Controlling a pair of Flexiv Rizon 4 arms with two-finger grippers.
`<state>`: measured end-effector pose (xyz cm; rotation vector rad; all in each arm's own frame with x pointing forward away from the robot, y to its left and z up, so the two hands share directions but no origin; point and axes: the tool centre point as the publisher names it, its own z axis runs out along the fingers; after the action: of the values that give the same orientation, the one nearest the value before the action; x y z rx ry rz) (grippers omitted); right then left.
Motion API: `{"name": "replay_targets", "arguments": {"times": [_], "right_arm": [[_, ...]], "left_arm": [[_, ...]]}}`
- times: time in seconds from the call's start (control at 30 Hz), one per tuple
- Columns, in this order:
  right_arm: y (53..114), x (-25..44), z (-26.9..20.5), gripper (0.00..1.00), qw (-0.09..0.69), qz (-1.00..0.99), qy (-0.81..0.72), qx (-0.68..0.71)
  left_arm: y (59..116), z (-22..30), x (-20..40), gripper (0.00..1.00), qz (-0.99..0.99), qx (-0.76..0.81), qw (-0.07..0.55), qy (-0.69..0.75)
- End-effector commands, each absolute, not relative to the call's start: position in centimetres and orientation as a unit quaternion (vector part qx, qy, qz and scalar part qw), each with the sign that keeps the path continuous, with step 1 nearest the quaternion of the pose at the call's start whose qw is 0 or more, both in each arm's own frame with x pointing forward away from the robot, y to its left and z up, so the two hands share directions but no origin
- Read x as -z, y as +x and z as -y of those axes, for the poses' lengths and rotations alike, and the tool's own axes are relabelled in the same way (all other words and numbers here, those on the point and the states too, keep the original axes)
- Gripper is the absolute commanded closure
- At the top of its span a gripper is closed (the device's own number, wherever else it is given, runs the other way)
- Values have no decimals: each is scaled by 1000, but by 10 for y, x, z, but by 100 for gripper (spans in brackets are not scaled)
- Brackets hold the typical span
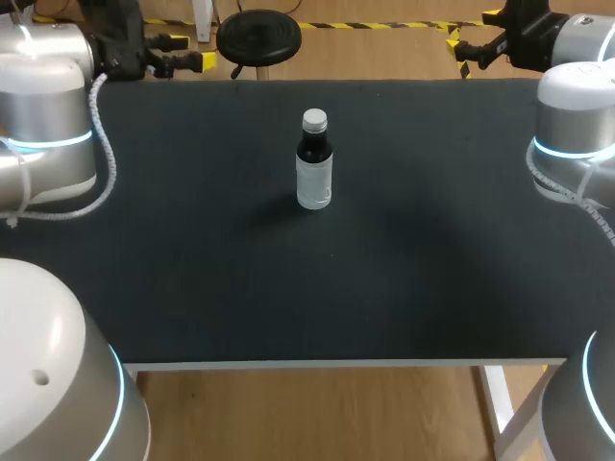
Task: Unscrew the bottle cap
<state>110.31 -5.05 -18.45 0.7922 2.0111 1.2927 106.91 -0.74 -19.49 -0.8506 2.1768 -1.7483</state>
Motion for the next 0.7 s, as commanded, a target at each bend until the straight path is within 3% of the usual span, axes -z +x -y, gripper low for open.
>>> {"name": "replay_targets", "arguments": {"times": [0.03, 0.33, 0.7], "right_arm": [[1104, 184, 50, 0, 306, -761, 300, -488], [1104, 184, 50, 0, 306, -761, 300, -488], [1104, 184, 50, 0, 306, -761, 300, -488]], "left_arm": [[1073, 13, 214, 0, -749, 636, 41, -182], [1051, 39, 239, 0, -740, 671, -3, -51], [1038, 71, 263, 0, -713, 700, -32, -1]]}}
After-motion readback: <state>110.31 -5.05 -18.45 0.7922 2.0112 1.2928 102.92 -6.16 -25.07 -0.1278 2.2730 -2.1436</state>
